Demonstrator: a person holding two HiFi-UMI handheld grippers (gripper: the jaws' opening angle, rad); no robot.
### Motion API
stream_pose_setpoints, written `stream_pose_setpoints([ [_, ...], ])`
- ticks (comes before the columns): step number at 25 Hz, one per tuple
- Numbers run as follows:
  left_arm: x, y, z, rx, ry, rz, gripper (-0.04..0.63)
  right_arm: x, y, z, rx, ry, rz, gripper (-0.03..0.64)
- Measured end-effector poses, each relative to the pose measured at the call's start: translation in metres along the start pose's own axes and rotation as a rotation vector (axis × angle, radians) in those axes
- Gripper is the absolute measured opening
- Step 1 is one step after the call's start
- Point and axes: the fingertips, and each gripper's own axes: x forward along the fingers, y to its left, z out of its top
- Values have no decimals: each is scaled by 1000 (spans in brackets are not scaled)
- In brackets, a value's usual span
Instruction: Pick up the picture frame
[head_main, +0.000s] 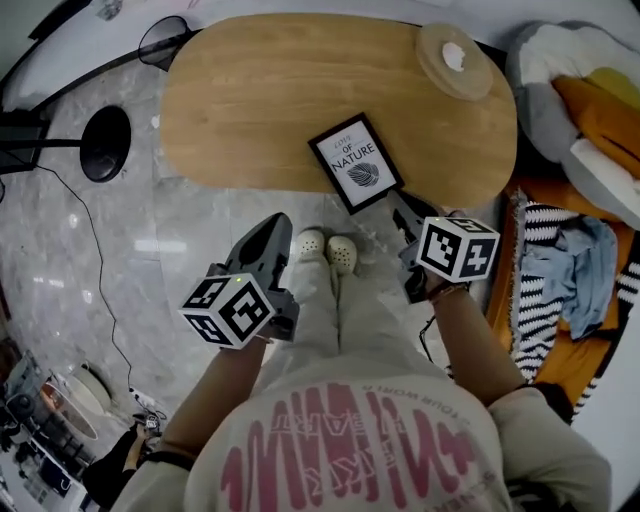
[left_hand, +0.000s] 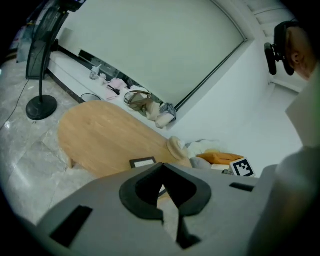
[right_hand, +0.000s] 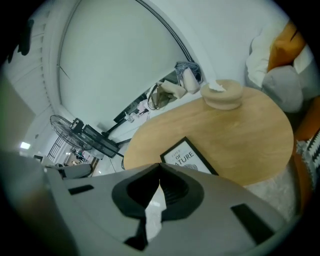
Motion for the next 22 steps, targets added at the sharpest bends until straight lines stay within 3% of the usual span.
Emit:
stream_pose_setpoints([
  [4,11,27,-42,1,106,15,3,26,-15,-31,50,44,-9,5],
  [7,24,52,-72,-42,164,41,3,45,-30,-48,97,52,-12,5],
  [11,45,68,-93,-86,187,42,3,64,-52,-72,185,53,-21,5],
  [22,75,84,-124,-90,261,27,3,91,-90,-121,371,59,-20,5],
])
